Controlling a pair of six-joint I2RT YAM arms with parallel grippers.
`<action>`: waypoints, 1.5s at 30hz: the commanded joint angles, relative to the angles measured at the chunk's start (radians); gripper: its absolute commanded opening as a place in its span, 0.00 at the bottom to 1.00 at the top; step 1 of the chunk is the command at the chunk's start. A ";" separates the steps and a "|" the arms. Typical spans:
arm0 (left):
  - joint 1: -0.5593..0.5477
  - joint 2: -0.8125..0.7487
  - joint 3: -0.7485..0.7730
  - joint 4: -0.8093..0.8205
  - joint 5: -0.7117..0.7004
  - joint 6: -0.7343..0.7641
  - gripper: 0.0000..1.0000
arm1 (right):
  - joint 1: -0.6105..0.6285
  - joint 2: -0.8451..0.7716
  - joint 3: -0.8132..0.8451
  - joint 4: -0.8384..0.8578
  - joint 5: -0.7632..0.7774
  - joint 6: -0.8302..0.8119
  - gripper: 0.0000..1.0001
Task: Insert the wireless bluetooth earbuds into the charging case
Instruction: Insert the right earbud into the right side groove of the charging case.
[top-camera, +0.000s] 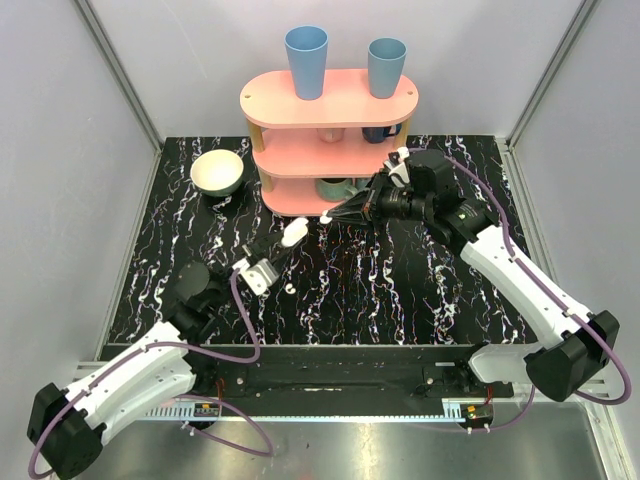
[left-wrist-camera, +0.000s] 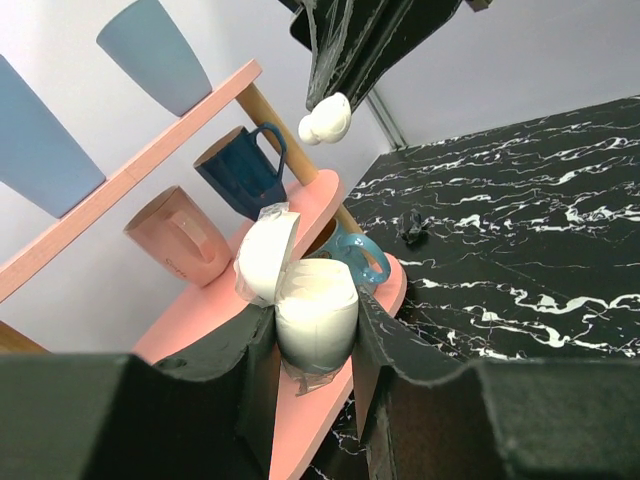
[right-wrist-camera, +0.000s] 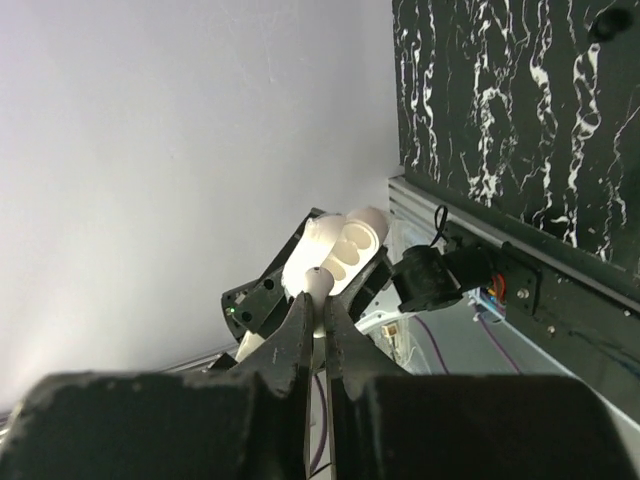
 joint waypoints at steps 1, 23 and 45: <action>-0.015 0.023 0.049 0.048 -0.065 0.053 0.00 | -0.003 0.001 0.031 0.006 -0.074 0.080 0.00; -0.032 0.072 0.021 0.172 -0.082 0.033 0.00 | 0.001 0.071 0.020 0.007 -0.131 0.214 0.00; -0.083 0.137 0.051 0.209 -0.065 0.080 0.00 | 0.017 0.121 -0.017 0.059 -0.147 0.240 0.00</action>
